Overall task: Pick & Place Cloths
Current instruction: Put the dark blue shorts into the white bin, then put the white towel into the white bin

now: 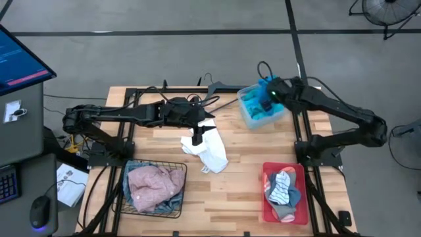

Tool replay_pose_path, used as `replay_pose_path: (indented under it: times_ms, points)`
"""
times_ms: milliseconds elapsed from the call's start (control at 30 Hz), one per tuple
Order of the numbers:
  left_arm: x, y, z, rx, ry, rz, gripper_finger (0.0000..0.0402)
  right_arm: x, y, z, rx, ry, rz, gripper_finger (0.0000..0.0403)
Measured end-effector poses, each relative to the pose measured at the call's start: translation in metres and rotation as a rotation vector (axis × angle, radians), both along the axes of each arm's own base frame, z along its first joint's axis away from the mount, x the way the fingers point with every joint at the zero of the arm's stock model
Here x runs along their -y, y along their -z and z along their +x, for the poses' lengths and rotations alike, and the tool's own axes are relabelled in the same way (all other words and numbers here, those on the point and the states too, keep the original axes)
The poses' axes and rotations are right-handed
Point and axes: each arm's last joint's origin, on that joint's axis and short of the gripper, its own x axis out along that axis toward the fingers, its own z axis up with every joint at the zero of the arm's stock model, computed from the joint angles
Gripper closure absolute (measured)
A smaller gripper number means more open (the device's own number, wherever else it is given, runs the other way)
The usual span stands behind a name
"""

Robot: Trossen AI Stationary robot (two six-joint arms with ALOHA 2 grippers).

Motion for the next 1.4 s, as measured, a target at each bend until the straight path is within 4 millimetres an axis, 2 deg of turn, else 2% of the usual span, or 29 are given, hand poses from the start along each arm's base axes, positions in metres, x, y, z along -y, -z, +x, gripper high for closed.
replay_pose_path:
  times_ms: [333, 433, 667, 800, 933, 1100, 1167, 1400]
  points:
    - [0.000, 0.001, 0.000, -0.002, -0.012, -0.027, 0.0215, 0.061, 0.065, 0.012, -0.123, 0.127, 0.353, 0.0368]
    - [0.000, 0.001, 0.000, -0.005, -0.011, -0.027, 0.0215, 0.074, 0.080, 0.012, -0.119, 0.147, 0.447, 0.0323]
    - [0.000, 0.004, 0.000, -0.025, -0.007, -0.019, 0.0204, 0.084, 0.100, 0.014, -0.082, 0.128, 0.616, 0.0169]
    - [-0.001, 0.022, -0.002, -0.082, -0.043, -0.003, 0.0180, 0.081, 0.091, 0.011, -0.036, 0.106, 0.624, 0.0106]
    - [-0.002, 0.045, -0.008, -0.147, -0.098, 0.014, 0.0157, 0.067, 0.064, 0.004, 0.051, 0.073, 0.557, 0.0076]
    - [-0.003, 0.078, -0.006, -0.185, -0.146, -0.015, 0.0140, 0.046, 0.032, -0.006, 0.159, 0.017, 0.466, 0.0068]
    - [-0.004, 0.091, 0.001, -0.195, -0.146, -0.016, 0.0137, 0.037, 0.022, -0.009, 0.196, -0.002, 0.441, 0.0068]
    - [-0.010, 0.147, 0.023, -0.327, -0.163, -0.027, 0.0137, 0.017, 0.003, -0.016, 0.281, -0.047, 0.393, 0.0069]
